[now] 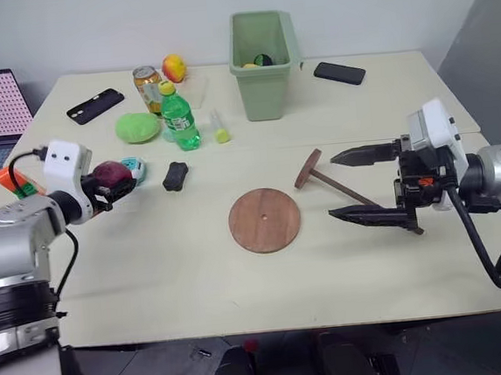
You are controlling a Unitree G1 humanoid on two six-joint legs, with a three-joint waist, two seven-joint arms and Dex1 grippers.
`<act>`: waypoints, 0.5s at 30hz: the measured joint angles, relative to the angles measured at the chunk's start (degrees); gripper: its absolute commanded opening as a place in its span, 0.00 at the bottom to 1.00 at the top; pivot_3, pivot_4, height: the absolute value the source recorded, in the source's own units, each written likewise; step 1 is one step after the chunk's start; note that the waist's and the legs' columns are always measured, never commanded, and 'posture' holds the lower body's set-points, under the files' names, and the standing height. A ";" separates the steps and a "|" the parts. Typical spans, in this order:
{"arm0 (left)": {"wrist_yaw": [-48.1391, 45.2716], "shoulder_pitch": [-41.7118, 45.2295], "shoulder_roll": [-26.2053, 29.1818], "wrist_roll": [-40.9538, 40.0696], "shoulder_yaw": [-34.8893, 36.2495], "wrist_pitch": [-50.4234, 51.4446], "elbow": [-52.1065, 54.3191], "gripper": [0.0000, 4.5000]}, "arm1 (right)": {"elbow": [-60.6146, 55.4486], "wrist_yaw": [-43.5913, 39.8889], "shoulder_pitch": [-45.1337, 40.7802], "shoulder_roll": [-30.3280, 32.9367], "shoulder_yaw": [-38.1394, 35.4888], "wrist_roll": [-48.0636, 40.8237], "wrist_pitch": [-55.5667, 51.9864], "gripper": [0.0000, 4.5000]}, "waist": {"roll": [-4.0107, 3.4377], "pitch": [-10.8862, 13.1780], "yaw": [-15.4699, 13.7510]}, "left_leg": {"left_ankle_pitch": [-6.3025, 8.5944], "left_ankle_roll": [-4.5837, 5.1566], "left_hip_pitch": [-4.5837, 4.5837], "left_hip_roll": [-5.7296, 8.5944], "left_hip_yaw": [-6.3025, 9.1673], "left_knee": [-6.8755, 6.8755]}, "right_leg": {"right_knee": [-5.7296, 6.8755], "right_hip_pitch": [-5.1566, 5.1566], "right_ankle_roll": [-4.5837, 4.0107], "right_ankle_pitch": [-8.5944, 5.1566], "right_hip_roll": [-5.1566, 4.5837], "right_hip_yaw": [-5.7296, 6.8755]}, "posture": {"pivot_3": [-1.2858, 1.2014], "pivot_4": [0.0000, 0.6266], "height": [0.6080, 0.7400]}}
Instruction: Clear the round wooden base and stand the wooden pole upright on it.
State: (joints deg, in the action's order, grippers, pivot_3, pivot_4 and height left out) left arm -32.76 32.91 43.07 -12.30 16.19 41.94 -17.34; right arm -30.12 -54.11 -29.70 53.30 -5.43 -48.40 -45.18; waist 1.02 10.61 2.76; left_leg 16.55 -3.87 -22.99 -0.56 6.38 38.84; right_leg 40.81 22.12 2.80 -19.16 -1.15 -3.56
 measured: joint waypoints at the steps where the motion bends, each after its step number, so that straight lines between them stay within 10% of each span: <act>1: 4.92 2.37 -1.50 0.77 0.85 -0.42 -3.93 0.59 | -0.01 0.00 -0.13 -0.05 0.01 0.00 0.00 1.00 | 0.06 -0.02 -0.09 | 0.00 0.00 0.00 0.00 0.00 0.00 | 0.01 0.00 0.00 0.00 0.00 0.00 | 0.52 0.24 1.00; 8: 13.09 9.93 -5.07 2.41 1.74 -8.27 -17.95 0.59 | -0.24 0.46 -0.29 -0.27 -0.05 -0.11 -0.19 1.00 | 0.10 -0.04 -0.35 | -0.04 -0.07 0.01 0.01 -0.10 -0.01 | 0.02 0.03 0.00 0.00 -0.03 -0.05 | 0.52 0.24 1.00; 15: 16.25 14.46 -5.33 3.50 1.53 -12.72 -28.91 0.99 | -1.08 1.39 -0.28 -0.24 -0.25 -0.53 -0.54 1.00 | 0.09 -0.05 -0.07 | -0.04 -0.07 0.02 0.03 -0.11 -0.02 | 0.07 0.05 0.00 0.00 -0.03 -0.06 | 0.52 0.24 1.00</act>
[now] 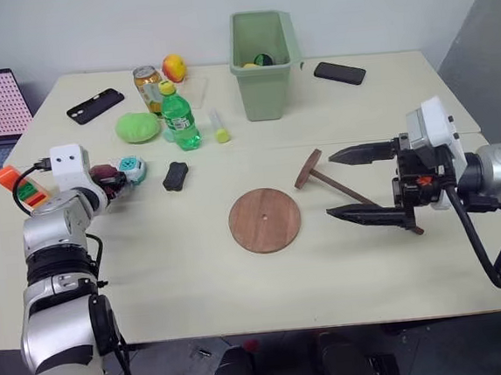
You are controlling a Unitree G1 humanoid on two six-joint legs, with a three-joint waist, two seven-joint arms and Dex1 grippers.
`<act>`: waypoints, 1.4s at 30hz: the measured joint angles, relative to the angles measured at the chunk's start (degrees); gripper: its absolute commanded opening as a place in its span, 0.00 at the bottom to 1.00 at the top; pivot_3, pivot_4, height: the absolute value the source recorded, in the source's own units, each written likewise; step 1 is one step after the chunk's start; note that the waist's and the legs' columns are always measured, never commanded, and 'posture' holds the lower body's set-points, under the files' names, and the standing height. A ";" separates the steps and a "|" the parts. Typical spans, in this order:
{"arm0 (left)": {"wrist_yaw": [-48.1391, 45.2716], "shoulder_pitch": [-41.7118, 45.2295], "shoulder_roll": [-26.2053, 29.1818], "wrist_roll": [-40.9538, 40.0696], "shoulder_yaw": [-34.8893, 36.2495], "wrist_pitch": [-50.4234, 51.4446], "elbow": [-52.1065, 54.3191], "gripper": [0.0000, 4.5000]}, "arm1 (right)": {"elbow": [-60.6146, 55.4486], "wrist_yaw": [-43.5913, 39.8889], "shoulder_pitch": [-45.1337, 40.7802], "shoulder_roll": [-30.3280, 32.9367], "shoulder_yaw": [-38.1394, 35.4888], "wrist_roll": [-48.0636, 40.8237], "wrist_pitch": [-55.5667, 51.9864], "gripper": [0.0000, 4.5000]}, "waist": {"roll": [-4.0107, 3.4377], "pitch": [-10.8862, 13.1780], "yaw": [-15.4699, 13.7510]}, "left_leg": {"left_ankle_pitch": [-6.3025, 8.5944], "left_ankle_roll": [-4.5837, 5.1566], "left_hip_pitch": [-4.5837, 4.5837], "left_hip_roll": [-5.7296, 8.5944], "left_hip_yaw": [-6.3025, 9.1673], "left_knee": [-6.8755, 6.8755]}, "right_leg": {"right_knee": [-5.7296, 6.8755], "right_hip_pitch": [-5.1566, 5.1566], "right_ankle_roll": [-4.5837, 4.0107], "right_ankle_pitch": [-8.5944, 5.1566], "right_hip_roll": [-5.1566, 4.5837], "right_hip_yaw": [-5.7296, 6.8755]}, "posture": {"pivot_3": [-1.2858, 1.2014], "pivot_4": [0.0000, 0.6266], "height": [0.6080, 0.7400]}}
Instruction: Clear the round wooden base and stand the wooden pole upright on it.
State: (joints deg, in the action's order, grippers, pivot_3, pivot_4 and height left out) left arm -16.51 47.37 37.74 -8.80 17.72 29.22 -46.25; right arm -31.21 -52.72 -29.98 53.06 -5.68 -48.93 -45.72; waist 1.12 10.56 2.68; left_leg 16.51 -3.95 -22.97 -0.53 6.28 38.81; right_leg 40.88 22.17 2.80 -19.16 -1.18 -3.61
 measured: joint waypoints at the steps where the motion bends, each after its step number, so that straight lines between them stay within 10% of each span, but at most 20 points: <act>1: 0.15 0.08 0.00 0.05 -0.07 -0.27 -0.31 0.99 | -0.01 0.18 0.00 0.00 -0.03 -0.05 -0.03 1.00 | 0.00 0.00 0.03 | 0.00 0.00 0.01 0.00 0.00 0.01 | 0.01 0.00 0.00 0.00 0.00 0.00 | 0.52 0.24 1.00; 15: -0.88 -2.05 1.60 2.01 -4.36 1.68 3.55 0.99 | -1.37 1.74 0.12 0.09 -1.50 -1.94 -1.19 1.00 | 0.00 -0.03 -0.19 | -0.01 -0.01 0.01 0.01 0.02 0.02 | 0.03 -0.02 0.00 0.00 0.00 0.00 | 0.52 0.24 1.00; 22: -22.58 -7.90 22.99 -6.39 -7.48 23.02 35.77 0.99 | -0.93 2.29 1.87 0.63 -4.49 -4.16 -2.60 1.00 | 0.30 0.10 0.90 | -0.08 -0.16 -0.07 -0.09 0.04 -0.09 | -0.04 0.09 0.00 0.00 0.08 0.01 | 0.52 0.24 1.00; 27: -38.33 -13.69 26.23 -13.56 -6.72 19.08 45.91 0.99 | 2.21 3.10 1.57 1.14 -3.55 -3.49 -4.19 1.00 | -0.42 -0.12 0.46 | 0.03 0.05 0.17 -0.02 -0.13 -0.09 | 0.01 -0.13 0.01 -0.01 0.03 -0.11 | 0.52 0.24 1.00; 42: -74.91 -9.95 15.26 -16.51 -22.27 -12.54 44.27 0.99 | 23.59 10.24 -25.41 -1.65 37.14 22.51 -28.09 1.00 | -0.31 0.01 1.30 | 0.04 0.07 -0.07 -0.05 -0.16 -0.10 | -0.07 0.16 -0.03 -0.02 0.11 -0.15 | 0.52 0.24 1.00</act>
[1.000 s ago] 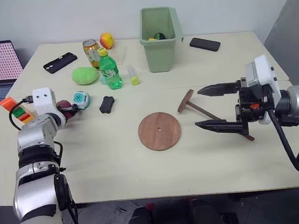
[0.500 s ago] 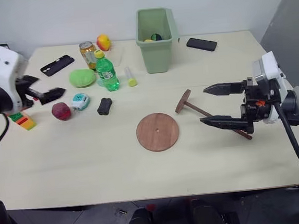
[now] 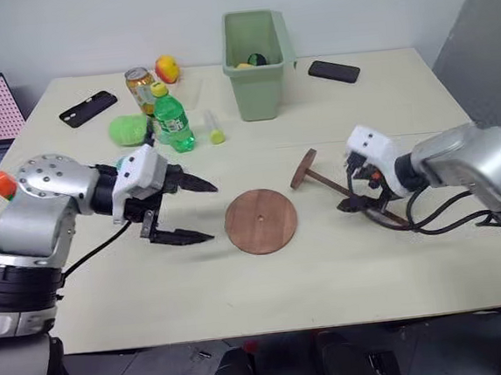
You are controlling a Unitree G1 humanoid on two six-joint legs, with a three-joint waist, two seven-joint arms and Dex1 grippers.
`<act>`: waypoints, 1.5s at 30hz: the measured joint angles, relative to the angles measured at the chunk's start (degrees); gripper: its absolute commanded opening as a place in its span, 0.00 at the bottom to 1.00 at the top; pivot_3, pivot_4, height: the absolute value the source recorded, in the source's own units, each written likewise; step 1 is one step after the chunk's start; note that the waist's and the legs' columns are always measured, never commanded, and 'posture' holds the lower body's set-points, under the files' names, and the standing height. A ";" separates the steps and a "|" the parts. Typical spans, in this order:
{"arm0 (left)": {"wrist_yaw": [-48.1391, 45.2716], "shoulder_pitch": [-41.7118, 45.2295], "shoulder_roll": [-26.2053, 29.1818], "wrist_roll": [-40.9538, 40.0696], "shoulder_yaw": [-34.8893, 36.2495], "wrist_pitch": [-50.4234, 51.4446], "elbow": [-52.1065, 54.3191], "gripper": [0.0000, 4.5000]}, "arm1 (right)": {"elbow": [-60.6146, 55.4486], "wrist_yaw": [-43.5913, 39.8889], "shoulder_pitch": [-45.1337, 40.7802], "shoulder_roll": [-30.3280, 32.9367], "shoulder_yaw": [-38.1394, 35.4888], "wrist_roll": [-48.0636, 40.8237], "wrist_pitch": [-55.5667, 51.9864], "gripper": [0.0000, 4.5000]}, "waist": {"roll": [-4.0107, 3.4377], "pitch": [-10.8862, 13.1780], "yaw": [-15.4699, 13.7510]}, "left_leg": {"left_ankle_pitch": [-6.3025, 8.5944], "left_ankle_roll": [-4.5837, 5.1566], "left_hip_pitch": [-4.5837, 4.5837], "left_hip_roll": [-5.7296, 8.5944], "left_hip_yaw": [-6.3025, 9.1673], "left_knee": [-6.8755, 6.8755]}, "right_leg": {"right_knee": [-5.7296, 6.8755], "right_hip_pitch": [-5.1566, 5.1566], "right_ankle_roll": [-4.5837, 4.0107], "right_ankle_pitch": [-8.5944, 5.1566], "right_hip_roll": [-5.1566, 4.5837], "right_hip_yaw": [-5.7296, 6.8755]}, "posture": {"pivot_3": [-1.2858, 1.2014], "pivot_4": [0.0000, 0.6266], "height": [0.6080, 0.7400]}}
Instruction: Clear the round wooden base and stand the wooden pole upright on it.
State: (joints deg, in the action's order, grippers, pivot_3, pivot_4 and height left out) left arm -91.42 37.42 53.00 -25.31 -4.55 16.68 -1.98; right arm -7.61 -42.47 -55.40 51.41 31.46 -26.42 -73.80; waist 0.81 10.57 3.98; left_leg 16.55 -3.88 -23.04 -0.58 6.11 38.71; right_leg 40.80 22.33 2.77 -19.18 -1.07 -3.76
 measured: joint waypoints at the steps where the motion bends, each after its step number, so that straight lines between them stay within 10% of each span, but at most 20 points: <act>1: -0.43 0.79 -0.65 -0.03 -0.09 -0.16 -0.14 0.99 | 1.82 -0.45 -0.87 -0.74 1.39 0.98 0.06 1.00 | 0.01 0.00 0.07 | 0.00 0.00 0.00 0.00 0.01 0.02 | 0.02 0.00 0.00 0.00 0.00 0.01 | 0.52 0.24 1.00; 8: -0.41 3.67 -3.13 0.18 -1.03 -1.09 -0.94 1.00 | 21.92 -6.20 -6.78 -7.88 9.90 11.35 7.47 0.65 | 0.00 0.00 0.69 | -0.01 -0.02 0.01 0.01 0.08 0.04 | 0.03 -0.01 0.00 0.00 0.00 0.07 | 0.52 0.24 1.00; 19: 1.26 1.53 -3.24 0.66 -1.02 -0.74 -0.32 1.00 | 21.02 -14.25 -7.70 -9.55 10.20 13.93 5.29 0.06 | 0.00 0.00 1.05 | -0.02 -0.04 0.03 -0.01 0.14 0.04 | 0.07 -0.01 0.00 0.00 0.00 0.08 | 0.52 0.24 1.00; 24: 2.12 1.56 -3.31 0.65 -1.02 0.05 -0.06 1.00 | 15.67 -13.42 -6.12 -9.63 3.96 12.18 0.37 0.05 | 0.00 0.00 0.98 | -0.02 -0.04 0.02 0.00 0.14 0.04 | 0.07 -0.02 0.01 0.00 -0.01 0.08 | 0.52 0.24 1.00; 33: 4.40 -1.02 -1.33 -1.33 2.75 3.85 -0.25 1.00 | -5.87 3.50 4.57 -28.48 -32.88 3.60 10.20 0.05 | 0.00 0.00 1.22 | -0.03 -0.06 0.07 -0.06 0.17 -0.02 | 0.18 -0.01 0.00 0.00 0.03 0.11 | 0.52 0.24 1.00; 45: -0.23 -4.68 3.95 -0.07 3.35 2.12 -1.11 1.00 | -1.07 8.90 22.42 -46.60 -19.86 12.40 51.91 0.05 | 0.00 0.01 1.03 | -0.06 -0.11 0.12 0.00 0.14 0.01 | 0.16 -0.07 0.00 0.00 0.02 0.10 | 0.52 0.24 1.00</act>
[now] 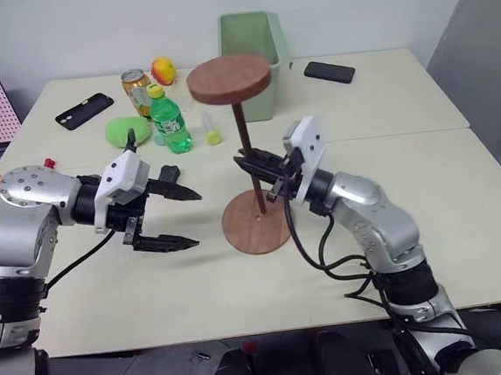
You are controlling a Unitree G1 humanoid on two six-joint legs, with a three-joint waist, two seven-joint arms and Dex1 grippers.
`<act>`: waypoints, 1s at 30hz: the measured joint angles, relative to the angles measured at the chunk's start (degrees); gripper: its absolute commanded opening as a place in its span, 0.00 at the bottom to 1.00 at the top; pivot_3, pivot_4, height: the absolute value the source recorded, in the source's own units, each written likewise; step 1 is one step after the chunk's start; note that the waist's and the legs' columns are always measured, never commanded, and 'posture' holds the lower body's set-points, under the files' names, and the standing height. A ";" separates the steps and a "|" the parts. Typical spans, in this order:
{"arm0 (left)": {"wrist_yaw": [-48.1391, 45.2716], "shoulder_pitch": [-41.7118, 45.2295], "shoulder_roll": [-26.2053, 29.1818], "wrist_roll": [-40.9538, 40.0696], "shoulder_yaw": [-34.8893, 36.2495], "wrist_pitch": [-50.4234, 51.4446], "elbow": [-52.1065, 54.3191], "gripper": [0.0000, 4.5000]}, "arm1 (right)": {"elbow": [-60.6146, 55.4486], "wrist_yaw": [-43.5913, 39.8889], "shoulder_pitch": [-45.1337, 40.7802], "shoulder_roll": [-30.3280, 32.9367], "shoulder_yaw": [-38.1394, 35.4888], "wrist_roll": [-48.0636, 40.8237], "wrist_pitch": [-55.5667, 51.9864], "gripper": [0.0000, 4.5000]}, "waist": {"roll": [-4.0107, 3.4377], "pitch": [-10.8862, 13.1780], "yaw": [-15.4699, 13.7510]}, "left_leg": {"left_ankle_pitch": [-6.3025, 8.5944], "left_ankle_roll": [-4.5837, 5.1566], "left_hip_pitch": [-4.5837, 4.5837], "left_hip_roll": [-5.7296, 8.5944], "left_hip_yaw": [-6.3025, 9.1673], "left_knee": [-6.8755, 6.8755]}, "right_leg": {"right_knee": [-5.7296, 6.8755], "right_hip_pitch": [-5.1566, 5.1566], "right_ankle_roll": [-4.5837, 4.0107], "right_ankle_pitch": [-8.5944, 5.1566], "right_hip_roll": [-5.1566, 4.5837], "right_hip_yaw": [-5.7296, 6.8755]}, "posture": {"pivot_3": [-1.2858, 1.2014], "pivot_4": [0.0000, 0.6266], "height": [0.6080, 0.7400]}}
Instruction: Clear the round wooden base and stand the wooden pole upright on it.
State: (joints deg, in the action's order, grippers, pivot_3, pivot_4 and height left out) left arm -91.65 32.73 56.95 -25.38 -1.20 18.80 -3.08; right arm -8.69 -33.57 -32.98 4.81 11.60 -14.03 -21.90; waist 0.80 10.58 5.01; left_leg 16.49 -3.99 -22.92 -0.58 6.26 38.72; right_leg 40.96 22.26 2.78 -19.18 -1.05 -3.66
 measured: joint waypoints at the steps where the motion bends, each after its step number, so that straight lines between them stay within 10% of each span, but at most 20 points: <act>1: -0.25 -0.07 0.00 0.00 -0.14 -0.17 0.02 1.00 | 1.59 0.06 0.25 -0.41 0.45 0.96 2.96 0.05 | 0.00 0.00 0.03 | -0.03 -0.05 0.01 -0.01 0.00 -0.01 | -0.01 0.00 0.00 0.00 0.01 0.00 | 0.52 0.24 1.00; 30: -0.33 -2.40 -0.35 -0.30 -0.64 -0.39 2.40 1.00 | 6.87 -2.22 6.72 -1.68 3.93 3.70 17.35 0.05 | 0.01 -0.01 0.02 | 0.00 0.00 0.09 -0.04 0.02 -0.02 | 0.02 -0.05 0.00 0.00 0.03 -0.02 | 0.52 0.24 1.00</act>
State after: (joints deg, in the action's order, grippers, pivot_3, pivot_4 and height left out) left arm -91.98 30.34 56.60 -25.68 -1.84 18.41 -0.68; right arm -1.82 -35.79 -26.26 3.13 15.52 -10.32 -4.55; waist 0.82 10.57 5.04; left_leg 16.48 -3.99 -22.83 -0.62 6.28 38.70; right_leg 40.98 22.21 2.77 -19.18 -1.02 -3.68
